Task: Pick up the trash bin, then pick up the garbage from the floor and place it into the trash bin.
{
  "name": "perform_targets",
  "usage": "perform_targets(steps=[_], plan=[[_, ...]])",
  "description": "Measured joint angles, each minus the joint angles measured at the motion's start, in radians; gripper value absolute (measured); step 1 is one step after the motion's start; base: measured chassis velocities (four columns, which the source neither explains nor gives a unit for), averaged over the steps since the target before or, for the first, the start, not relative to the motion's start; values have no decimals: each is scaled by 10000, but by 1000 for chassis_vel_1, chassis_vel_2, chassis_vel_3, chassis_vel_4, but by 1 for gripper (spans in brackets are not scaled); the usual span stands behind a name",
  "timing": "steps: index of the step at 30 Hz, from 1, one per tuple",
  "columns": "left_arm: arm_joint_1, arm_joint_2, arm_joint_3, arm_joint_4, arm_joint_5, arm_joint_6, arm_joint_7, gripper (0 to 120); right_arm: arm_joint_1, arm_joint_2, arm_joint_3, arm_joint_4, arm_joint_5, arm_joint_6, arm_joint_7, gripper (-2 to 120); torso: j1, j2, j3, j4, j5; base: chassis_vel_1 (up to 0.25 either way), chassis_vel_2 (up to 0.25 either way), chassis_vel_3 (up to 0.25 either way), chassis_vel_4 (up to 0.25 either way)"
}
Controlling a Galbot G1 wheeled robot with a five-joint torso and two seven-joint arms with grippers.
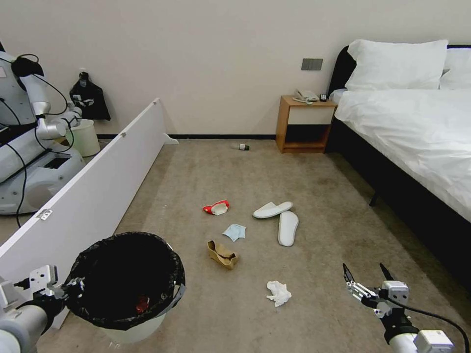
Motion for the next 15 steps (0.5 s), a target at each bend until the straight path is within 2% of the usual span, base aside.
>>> perform_targets(steps=[15], plan=[[-62, 7, 15, -20, -57, 0, 3, 4, -15, -88, 57, 17, 143, 8, -84, 100, 0, -1, 0, 0, 0, -11, 8, 8, -9]])
